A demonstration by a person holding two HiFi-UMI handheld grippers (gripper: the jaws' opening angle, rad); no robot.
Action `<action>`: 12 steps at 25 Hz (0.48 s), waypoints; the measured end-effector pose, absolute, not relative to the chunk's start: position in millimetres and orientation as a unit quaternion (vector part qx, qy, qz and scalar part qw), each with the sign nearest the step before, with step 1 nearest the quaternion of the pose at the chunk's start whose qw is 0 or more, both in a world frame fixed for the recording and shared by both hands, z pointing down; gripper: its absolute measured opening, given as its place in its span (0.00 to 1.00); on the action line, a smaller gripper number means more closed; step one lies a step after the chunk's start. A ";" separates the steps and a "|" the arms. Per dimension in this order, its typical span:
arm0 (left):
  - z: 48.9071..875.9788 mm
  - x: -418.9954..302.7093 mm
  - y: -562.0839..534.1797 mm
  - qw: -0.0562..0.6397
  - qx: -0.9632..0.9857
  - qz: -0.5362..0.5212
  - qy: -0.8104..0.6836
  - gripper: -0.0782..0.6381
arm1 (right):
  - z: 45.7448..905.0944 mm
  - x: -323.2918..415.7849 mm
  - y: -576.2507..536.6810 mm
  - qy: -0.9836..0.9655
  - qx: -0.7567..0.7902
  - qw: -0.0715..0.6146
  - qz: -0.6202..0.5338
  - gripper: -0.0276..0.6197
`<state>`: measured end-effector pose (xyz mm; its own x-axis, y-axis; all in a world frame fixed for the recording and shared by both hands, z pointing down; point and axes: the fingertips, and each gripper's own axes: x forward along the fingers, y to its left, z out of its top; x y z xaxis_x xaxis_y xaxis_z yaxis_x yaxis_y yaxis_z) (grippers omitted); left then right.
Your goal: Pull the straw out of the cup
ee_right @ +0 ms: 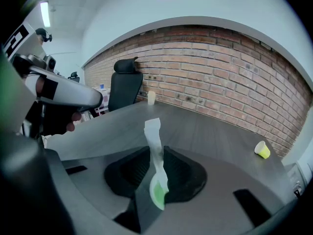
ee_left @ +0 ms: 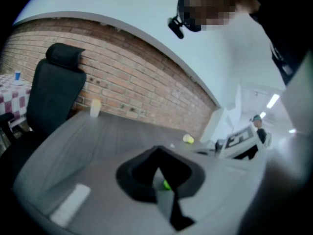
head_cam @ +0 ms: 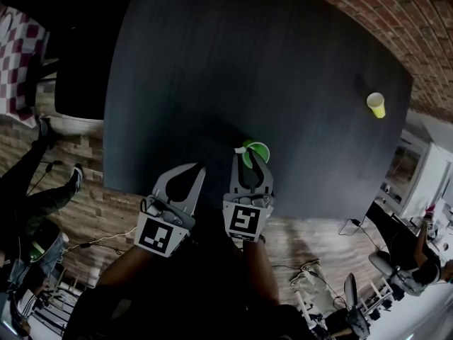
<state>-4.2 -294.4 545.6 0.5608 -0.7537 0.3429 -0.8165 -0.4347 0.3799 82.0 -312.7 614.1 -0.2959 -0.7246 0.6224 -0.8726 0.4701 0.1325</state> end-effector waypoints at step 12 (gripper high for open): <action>542.5 -7.0 -290.5 0.255 0.843 0.055 -0.470 0.12 | 610.7 87.6 -311.0 -0.791 0.515 0.311 0.106 0.12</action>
<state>-7.0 -290.5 542.5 0.5516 -0.7649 0.3326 -0.8209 -0.4274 0.3787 87.6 -311.0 610.7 -0.2750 -0.7493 0.6024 -0.8818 0.4462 0.1525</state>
